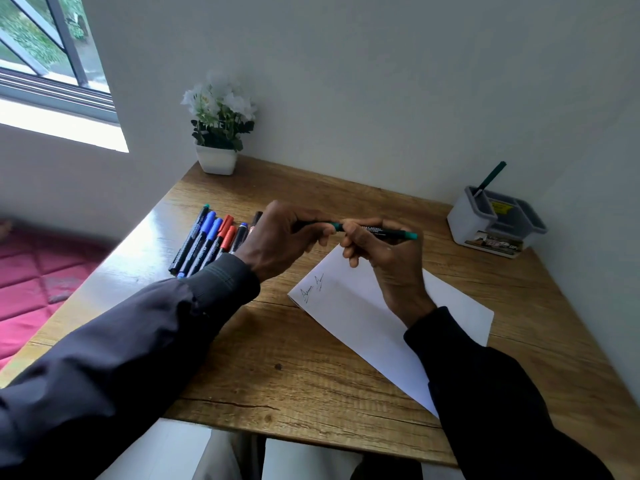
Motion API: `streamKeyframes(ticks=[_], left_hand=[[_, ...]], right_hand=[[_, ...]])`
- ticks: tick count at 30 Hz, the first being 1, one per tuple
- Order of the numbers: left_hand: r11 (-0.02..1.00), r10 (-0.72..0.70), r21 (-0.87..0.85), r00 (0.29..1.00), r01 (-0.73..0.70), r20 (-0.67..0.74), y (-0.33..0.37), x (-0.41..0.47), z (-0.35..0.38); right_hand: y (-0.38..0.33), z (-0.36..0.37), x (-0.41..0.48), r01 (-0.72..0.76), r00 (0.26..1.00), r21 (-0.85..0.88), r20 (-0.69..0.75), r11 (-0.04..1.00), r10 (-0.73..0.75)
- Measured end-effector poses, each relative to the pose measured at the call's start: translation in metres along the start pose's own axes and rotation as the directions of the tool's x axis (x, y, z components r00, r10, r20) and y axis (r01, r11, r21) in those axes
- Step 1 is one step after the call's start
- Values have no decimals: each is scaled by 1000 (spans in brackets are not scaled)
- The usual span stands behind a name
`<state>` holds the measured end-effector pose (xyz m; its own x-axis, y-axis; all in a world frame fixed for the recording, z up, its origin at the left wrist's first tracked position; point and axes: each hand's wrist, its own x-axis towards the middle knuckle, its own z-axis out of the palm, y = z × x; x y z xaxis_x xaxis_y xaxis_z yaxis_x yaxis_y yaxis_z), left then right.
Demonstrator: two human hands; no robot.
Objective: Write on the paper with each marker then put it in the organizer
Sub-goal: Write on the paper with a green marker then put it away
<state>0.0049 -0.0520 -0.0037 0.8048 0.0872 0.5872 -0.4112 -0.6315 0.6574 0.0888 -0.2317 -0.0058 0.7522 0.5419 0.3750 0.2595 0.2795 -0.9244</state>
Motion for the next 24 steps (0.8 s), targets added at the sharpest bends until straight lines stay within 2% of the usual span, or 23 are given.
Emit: streamKeyframes(ticks=[4, 8, 11, 12, 13, 14, 16, 17, 18, 20, 24], left_hand=[[999, 45, -23, 999, -45, 4, 8, -1, 7], [998, -30, -46, 999, 32, 30, 15, 9, 10], [999, -47, -20, 998, 47, 29, 17, 16, 6], [998, -68, -3, 998, 68, 16, 15, 17, 3], [995, -99, 0, 995, 99, 2, 13, 17, 0], [991, -130, -6, 991, 130, -9, 11, 18, -1], [984, -175, -28, 984, 175, -18, 11, 21, -1], [982, -184, -38, 983, 183, -18, 13, 24, 2], [982, -184, -48, 983, 183, -17, 16, 28, 5], [985, -162, -69, 987, 161, -14, 22, 37, 11], [983, -126, -134, 992, 126, 5, 32, 50, 22]], right_hand=[[-2, -5, -4, -42, 999, 51, 4, 998, 42], [-4, -11, 0, -76, 997, 47, -15, 996, 77], [-10, -24, 7, -104, 985, 77, -127, 992, 113], [-12, -31, 9, -79, 979, 2, -190, 997, 78], [-14, -39, 11, -21, 969, -173, -246, 985, -23], [-15, -46, 13, 65, 955, -406, -240, 912, -175], [-19, -51, 13, 285, 899, -755, -2, 590, -437], [-19, -49, 13, 375, 857, -826, 136, 421, -497], [-18, -46, 13, 430, 826, -852, 237, 299, -512], [-17, -40, 16, 459, 811, -868, 322, 189, -488], [-19, -40, 24, 475, 795, -870, 359, 133, -488]])
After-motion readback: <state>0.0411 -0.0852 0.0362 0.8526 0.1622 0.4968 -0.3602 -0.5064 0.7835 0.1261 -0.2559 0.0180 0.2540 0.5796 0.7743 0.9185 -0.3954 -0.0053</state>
